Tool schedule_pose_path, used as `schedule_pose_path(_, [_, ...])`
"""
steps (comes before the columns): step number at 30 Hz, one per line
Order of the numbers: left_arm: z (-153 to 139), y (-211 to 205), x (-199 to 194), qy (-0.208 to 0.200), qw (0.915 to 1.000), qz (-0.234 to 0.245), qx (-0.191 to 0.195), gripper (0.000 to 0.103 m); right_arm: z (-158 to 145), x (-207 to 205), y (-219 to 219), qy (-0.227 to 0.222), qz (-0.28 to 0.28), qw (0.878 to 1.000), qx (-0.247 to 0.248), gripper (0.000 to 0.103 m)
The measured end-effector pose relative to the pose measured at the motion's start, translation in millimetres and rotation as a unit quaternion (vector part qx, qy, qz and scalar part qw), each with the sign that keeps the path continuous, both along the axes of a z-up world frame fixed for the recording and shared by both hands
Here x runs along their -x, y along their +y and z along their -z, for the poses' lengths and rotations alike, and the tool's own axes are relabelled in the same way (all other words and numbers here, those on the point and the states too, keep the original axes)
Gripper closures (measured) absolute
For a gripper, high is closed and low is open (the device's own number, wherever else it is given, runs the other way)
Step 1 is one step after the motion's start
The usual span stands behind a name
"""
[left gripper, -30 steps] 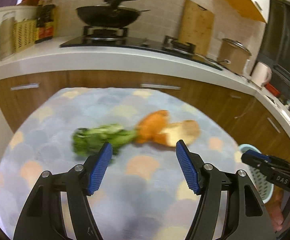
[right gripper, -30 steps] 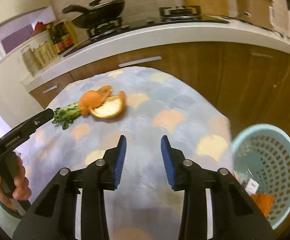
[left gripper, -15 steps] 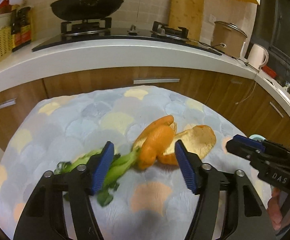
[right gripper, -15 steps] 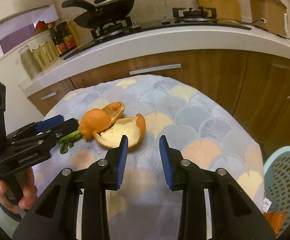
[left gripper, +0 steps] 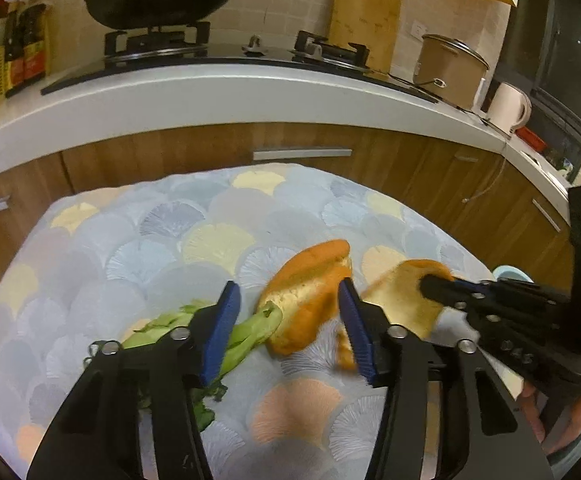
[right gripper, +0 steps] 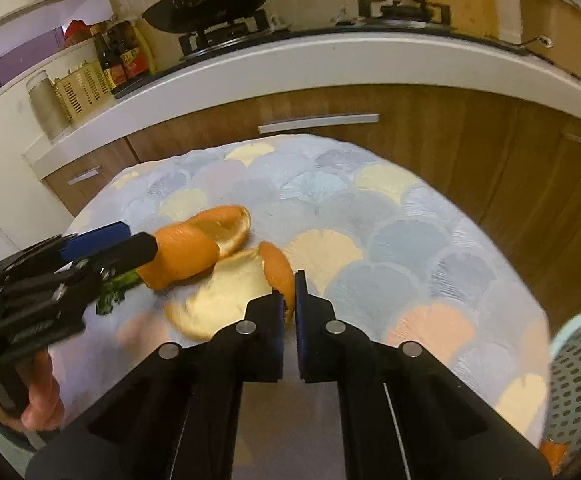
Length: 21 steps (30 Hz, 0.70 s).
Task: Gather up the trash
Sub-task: 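Grasp the orange peel with the left tool while the right tool grasps the bread crust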
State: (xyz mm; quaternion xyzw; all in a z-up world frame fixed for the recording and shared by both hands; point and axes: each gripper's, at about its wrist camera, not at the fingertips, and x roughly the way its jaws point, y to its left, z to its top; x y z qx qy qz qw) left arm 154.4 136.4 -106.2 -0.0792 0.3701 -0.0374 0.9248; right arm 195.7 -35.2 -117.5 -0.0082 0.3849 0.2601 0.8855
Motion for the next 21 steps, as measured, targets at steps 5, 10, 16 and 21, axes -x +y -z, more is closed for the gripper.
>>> schedule_pose_path(5, [6, -6, -12, 0.022, 0.9990, 0.037, 0.009, 0.046, 0, 10, -36, 0.018, 0.008, 1.000, -0.001, 0.100])
schedule_pose_path(10, [10, -22, -24, 0.039, 0.9958, 0.076, -0.032, 0.041, -4, 11, -63, 0.031, -0.009, 0.999, 0.010, 0.100])
schedule_pose_path(16, [16, -29, -24, 0.044, 0.9916, 0.105, -0.062, 0.031, 5, -7, -58, 0.061, -0.022, 0.997, 0.035, 0.100])
schedule_pose_path(21, [24, -39, -27, 0.044, 0.9900, 0.098, -0.091, 0.046, 11, -21, -44, 0.053, -0.015, 0.998, 0.020, 0.099])
